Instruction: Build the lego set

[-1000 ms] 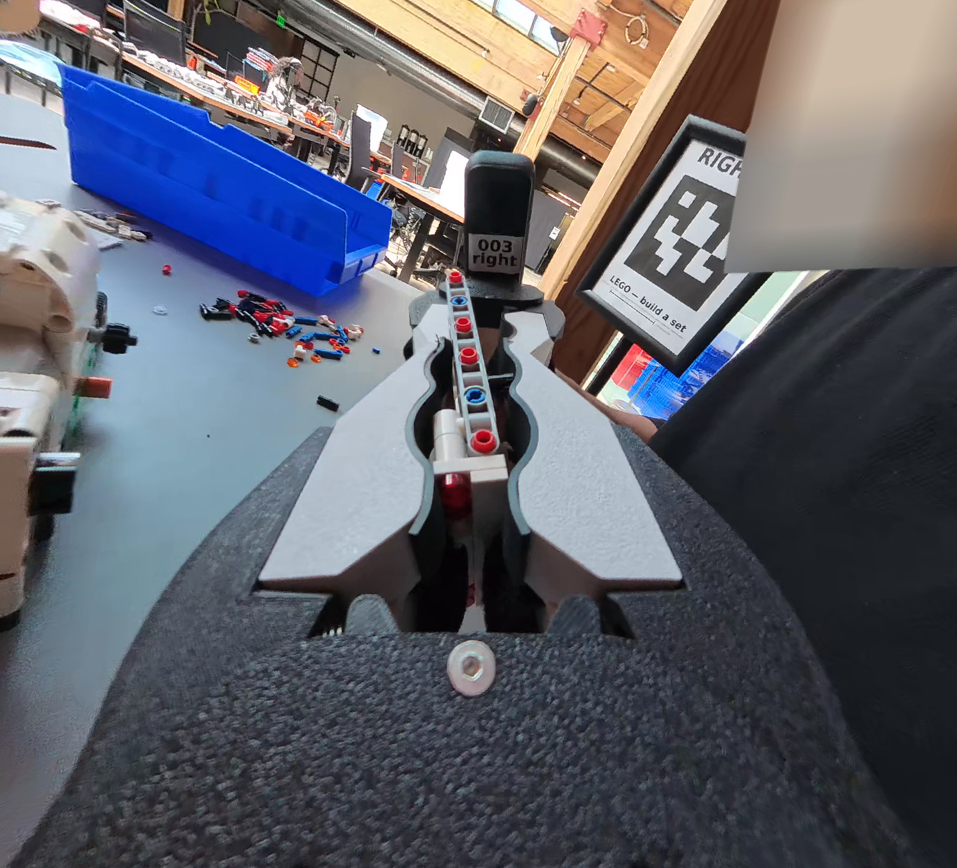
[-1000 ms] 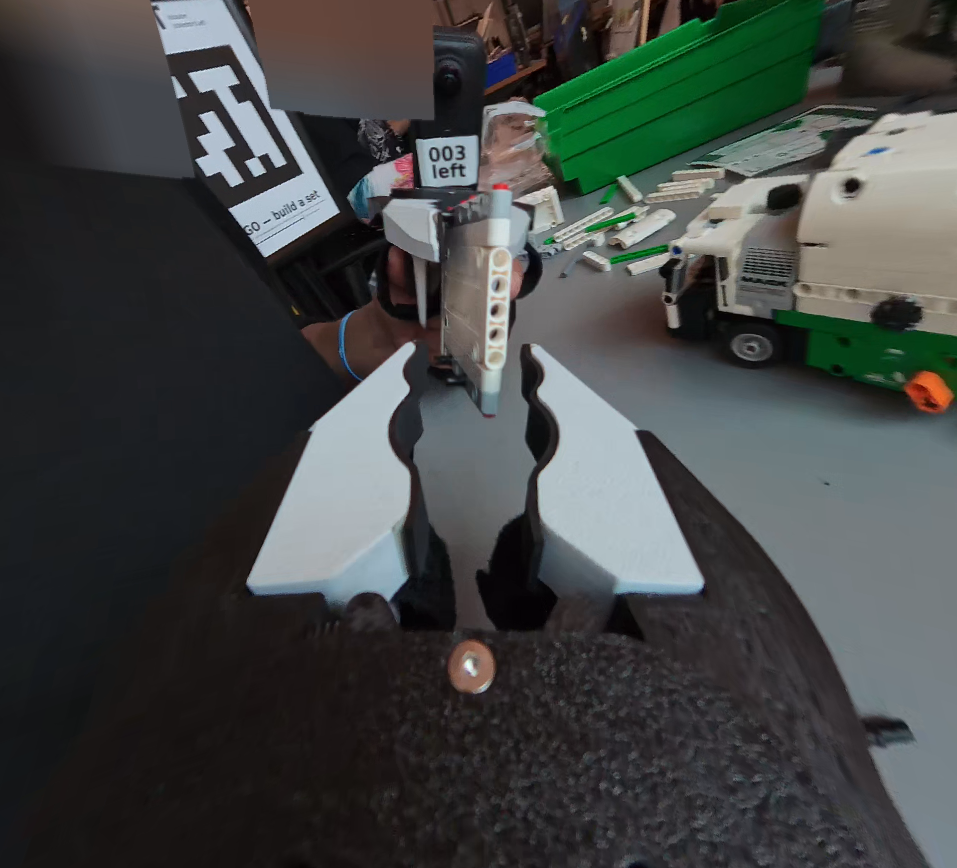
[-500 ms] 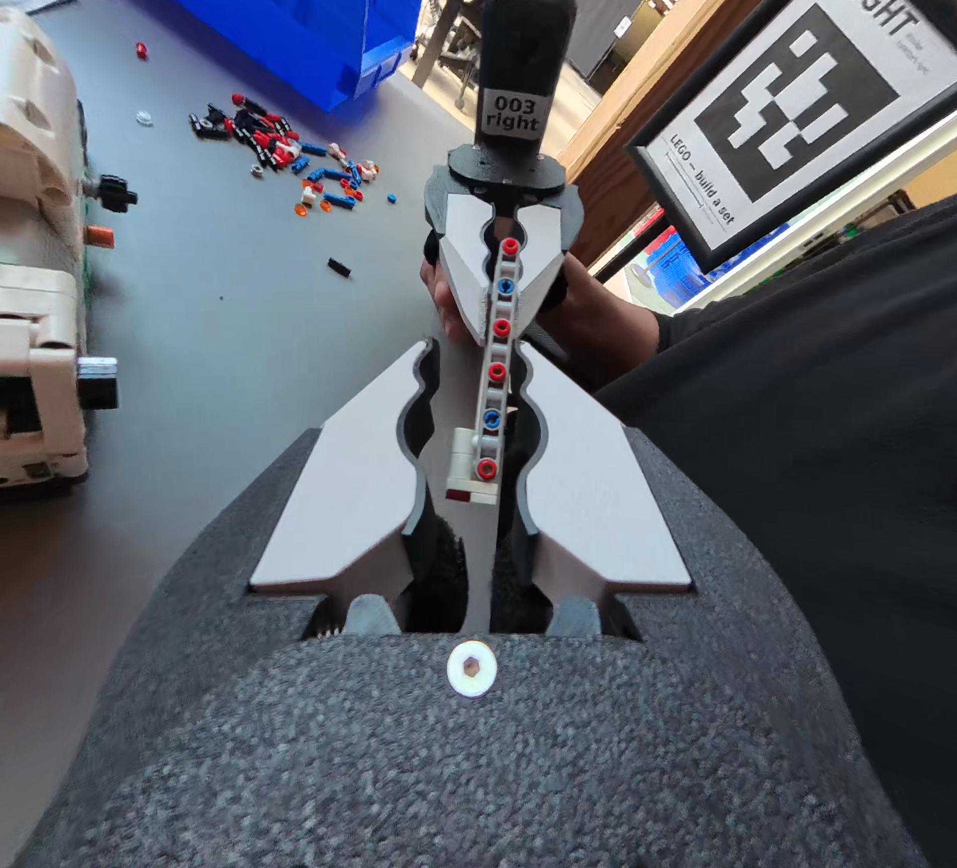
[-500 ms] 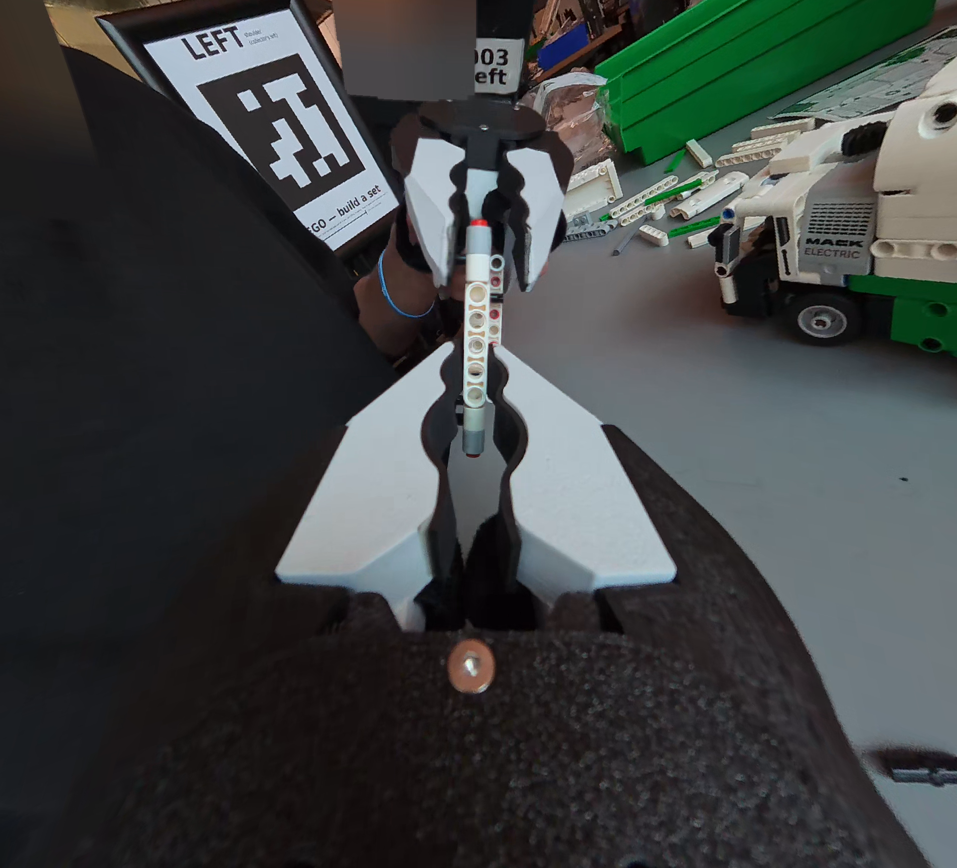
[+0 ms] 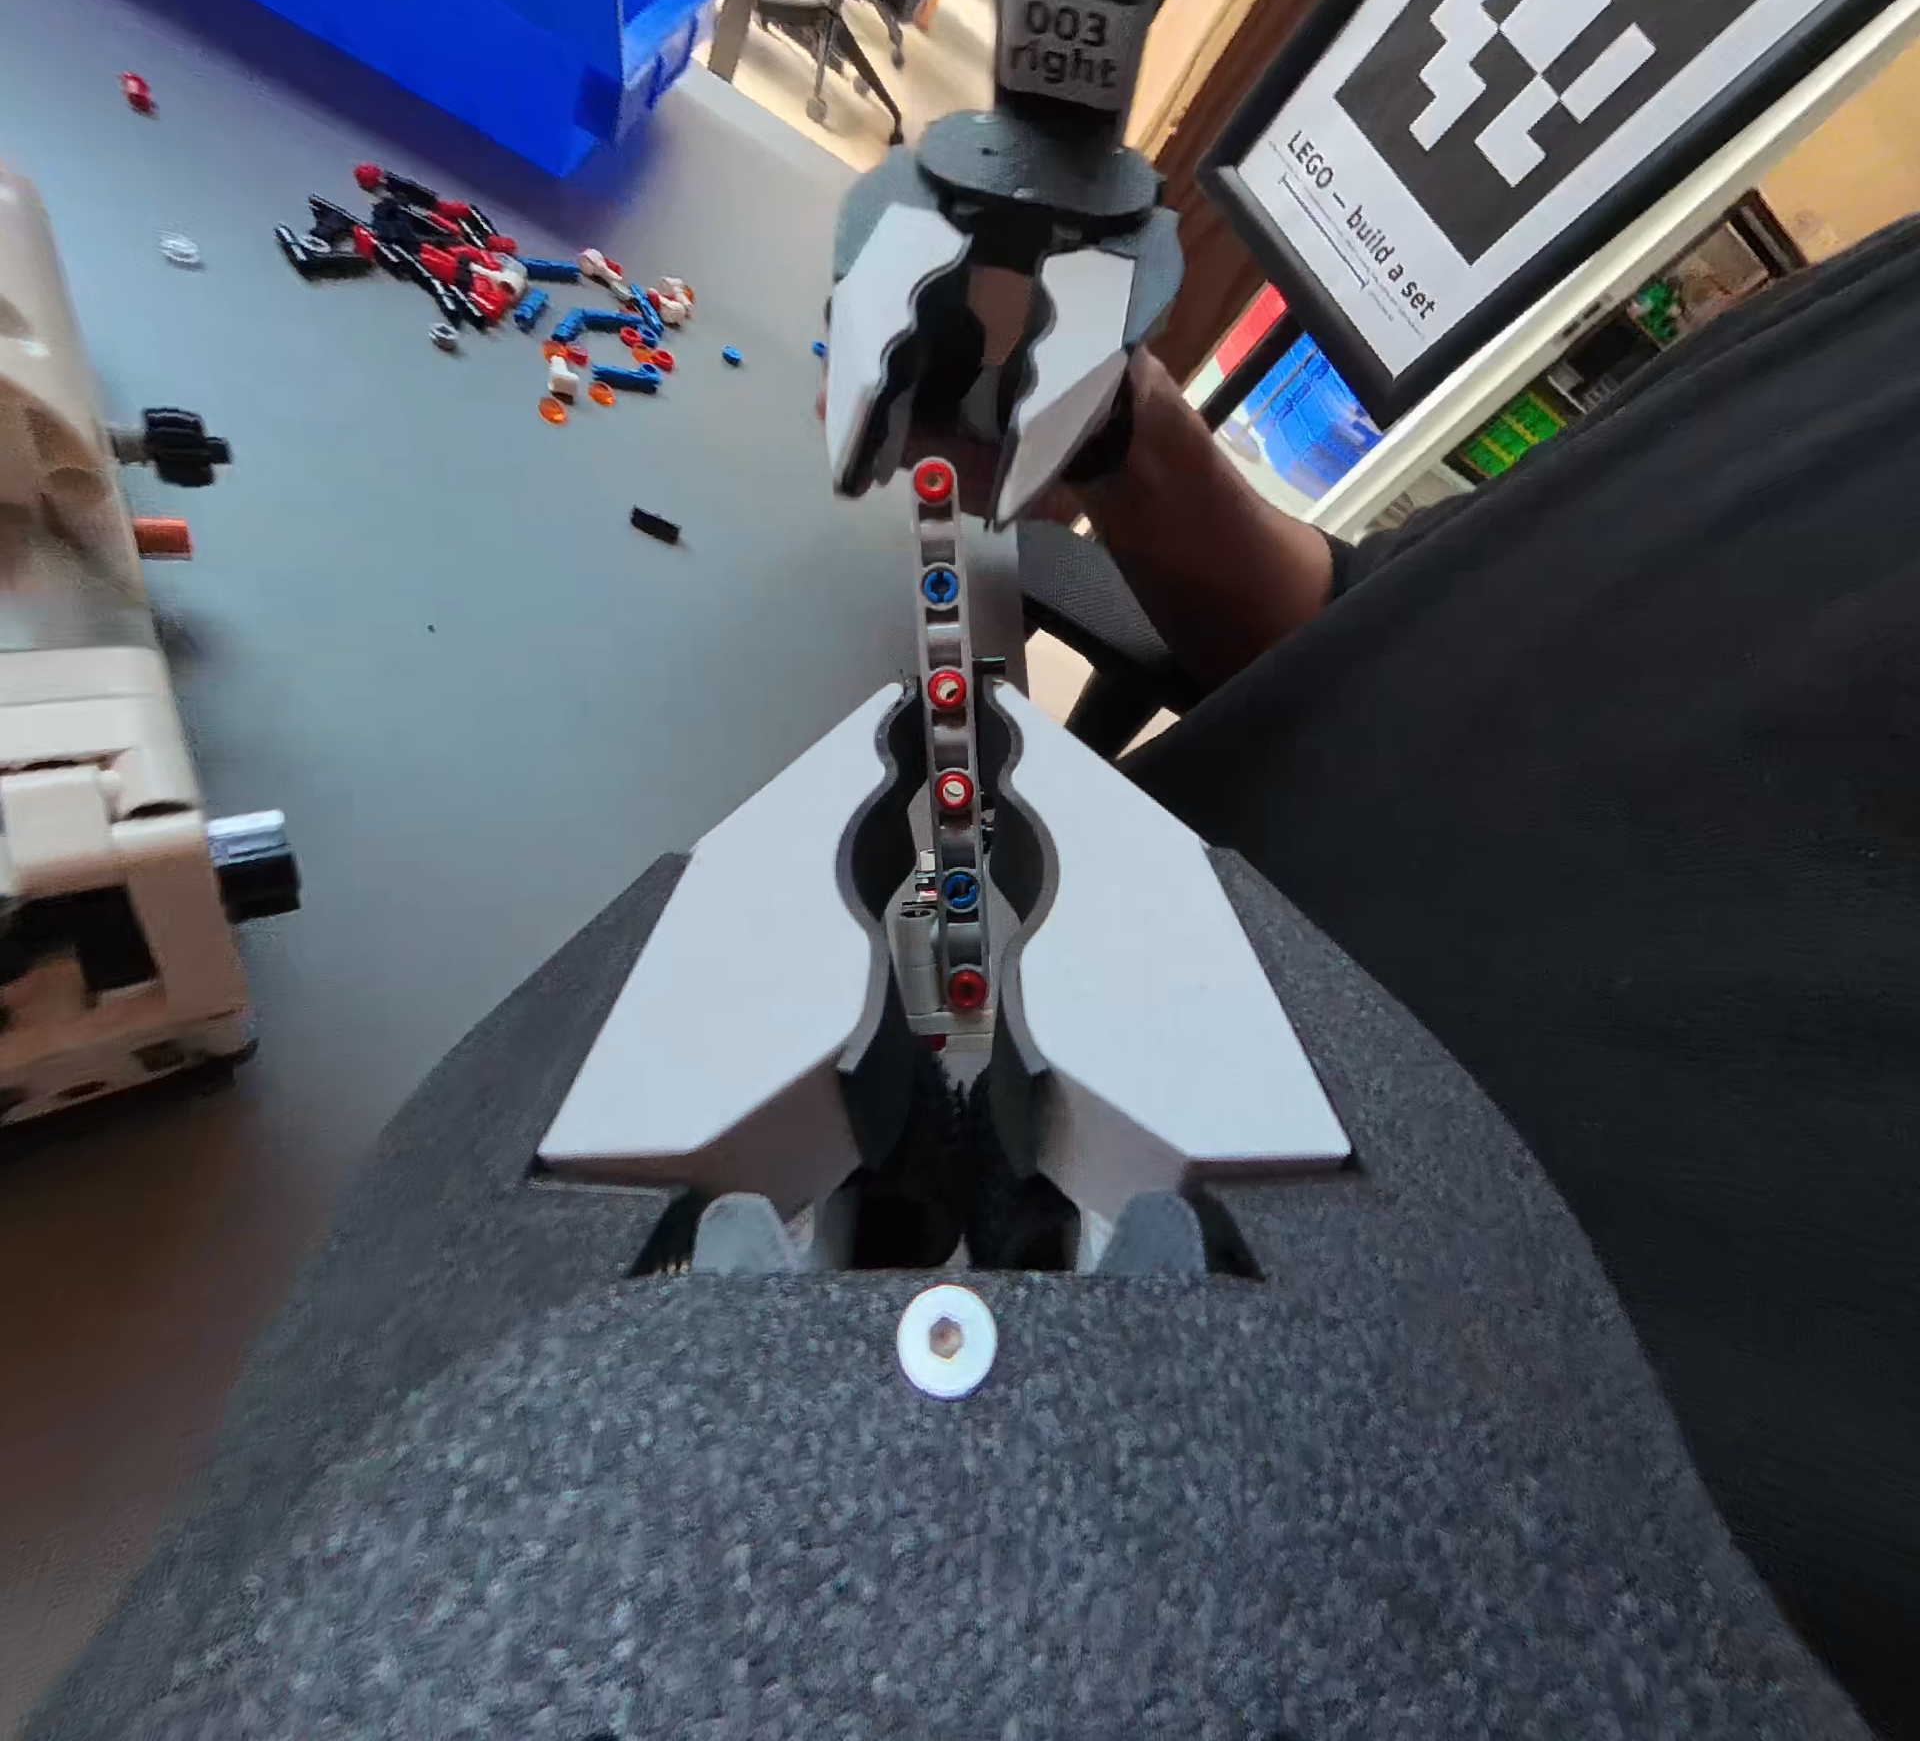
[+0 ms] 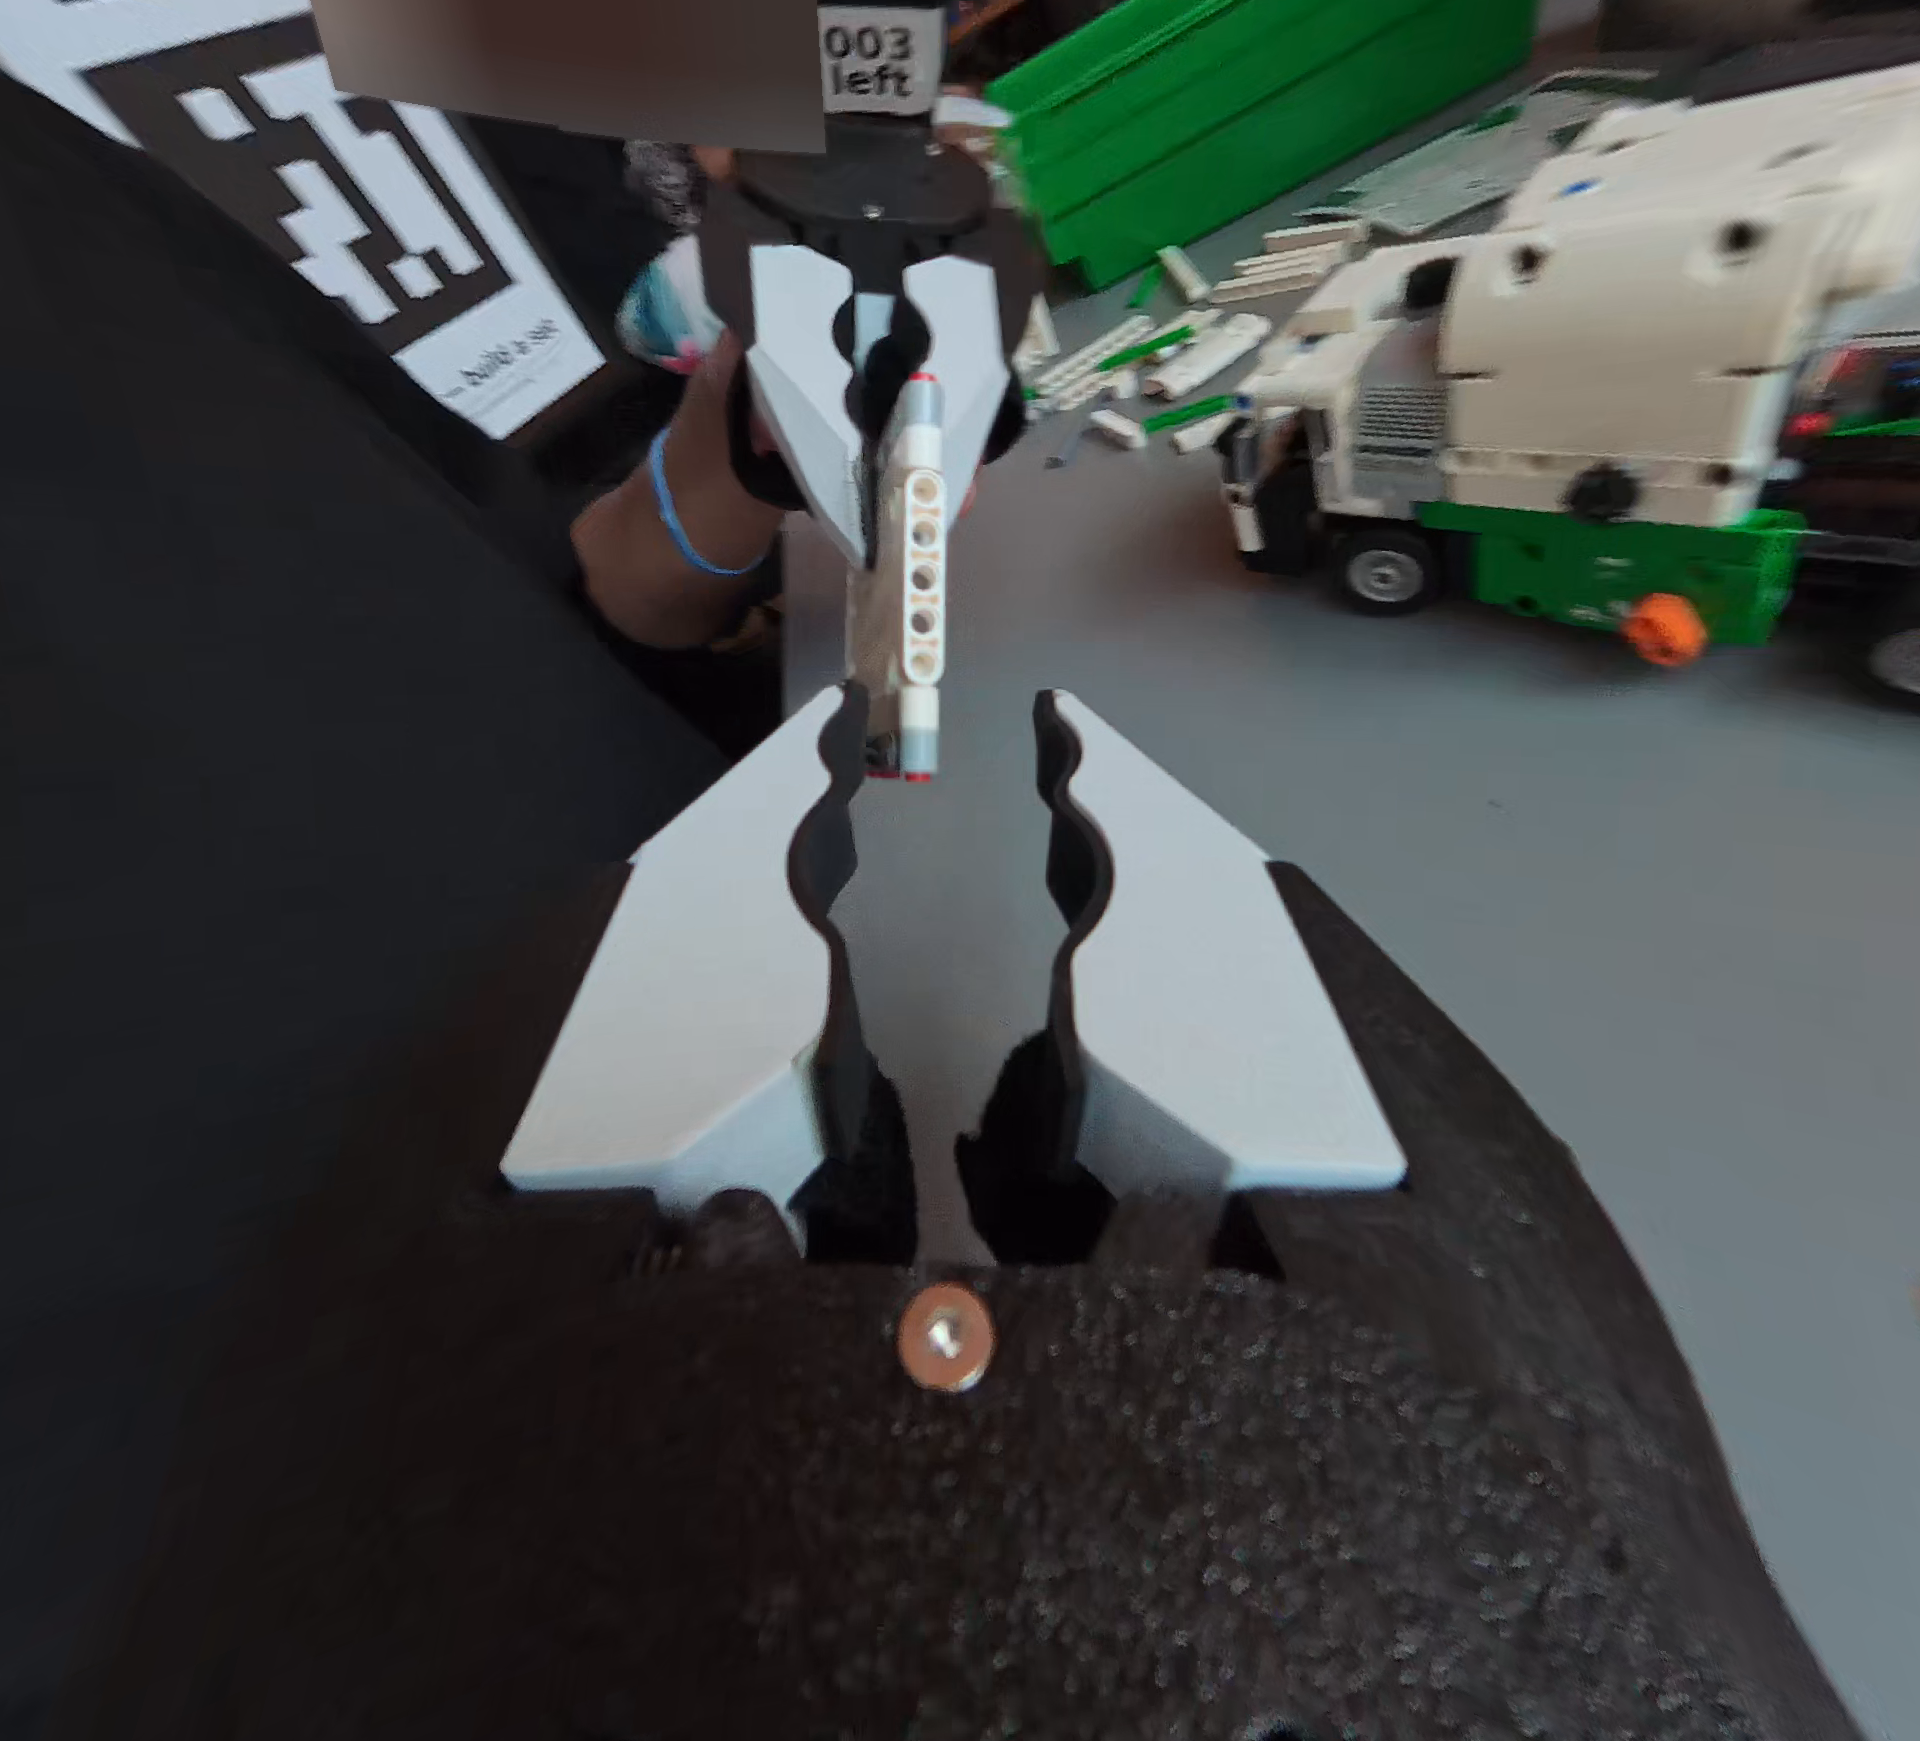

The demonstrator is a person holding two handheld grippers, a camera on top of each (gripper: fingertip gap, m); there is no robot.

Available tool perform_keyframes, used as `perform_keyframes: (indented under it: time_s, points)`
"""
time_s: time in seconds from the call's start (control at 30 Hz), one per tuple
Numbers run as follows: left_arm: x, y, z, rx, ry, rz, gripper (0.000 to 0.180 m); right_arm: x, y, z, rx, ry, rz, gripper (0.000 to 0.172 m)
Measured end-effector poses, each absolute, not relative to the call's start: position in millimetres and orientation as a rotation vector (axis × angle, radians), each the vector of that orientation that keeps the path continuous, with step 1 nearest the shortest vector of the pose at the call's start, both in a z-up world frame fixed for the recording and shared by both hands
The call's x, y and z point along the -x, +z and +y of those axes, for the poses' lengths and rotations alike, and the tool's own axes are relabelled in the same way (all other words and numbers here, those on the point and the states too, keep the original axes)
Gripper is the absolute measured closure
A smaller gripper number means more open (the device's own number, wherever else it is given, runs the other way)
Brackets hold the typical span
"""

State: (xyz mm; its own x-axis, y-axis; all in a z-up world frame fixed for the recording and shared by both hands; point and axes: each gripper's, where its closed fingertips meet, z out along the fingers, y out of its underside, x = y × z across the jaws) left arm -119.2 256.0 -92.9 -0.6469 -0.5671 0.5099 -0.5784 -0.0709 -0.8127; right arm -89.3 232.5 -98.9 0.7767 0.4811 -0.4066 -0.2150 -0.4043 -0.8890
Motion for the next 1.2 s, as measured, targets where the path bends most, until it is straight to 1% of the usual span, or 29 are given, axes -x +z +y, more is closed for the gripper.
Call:
perform_keyframes:
  time_s: [0.1, 0.2, 0.3, 0.37, 0.57, 0.7, 0.8, 0.9, 1.0, 1.07, 1.17, 1.2]
  points:
    - [115, -94, 270, -1.384, 2.005, -2.055, 0.175, 33, -95, 209, 1.931, 0.388, -0.048, 0.141]
    - [114, -96, 279, -1.438, 2.088, -2.065, 0.174, -8, -119, 176, 2.076, -0.011, 0.029, 0.146]
    - [112, -98, 284, -1.464, 2.155, -2.201, 0.174, -5, -145, 168, 2.127, 0.008, 0.062, 0.151]
    - [106, -102, 287, -1.545, 2.183, -2.253, 0.174, -2, -160, 177, 2.172, 0.06, 0.135, 0.147]
    - [105, -92, 292, -1.641, 2.372, -2.139, 0.174, -3, -186, 197, 2.242, -0.062, 0.385, 0.148]
    - [107, -89, 293, -1.622, 2.397, -2.092, 0.174, -4, -185, 206, 2.219, -0.085, 0.466, 0.153]
    - [108, -90, 291, -1.606, 2.389, -2.096, 0.174, -7, -189, 210, 2.253, -0.19, 0.458, 0.156]
    - [111, -90, 288, -1.592, 2.377, -2.159, 0.174, -12, -189, 211, 2.27, -0.288, 0.438, 0.167]
    - [114, -91, 286, -1.583, 2.37, -2.206, 0.174, -12, -189, 211, 2.283, -0.32, 0.395, 0.168]
    - [115, -90, 286, -1.586, 2.38, -2.227, 0.174, -15, -188, 205, 2.355, -0.336, 0.303, 0.169]
    - [117, -91, 284, -1.579, 2.372, -2.277, 0.174, -28, -167, 183, 2.551, -0.359, 0.004, 0.169]
    - [118, -91, 282, -1.571, 2.369, -2.307, 0.174, -29, -160, 171, 2.647, -0.308, -0.097, 0.168]
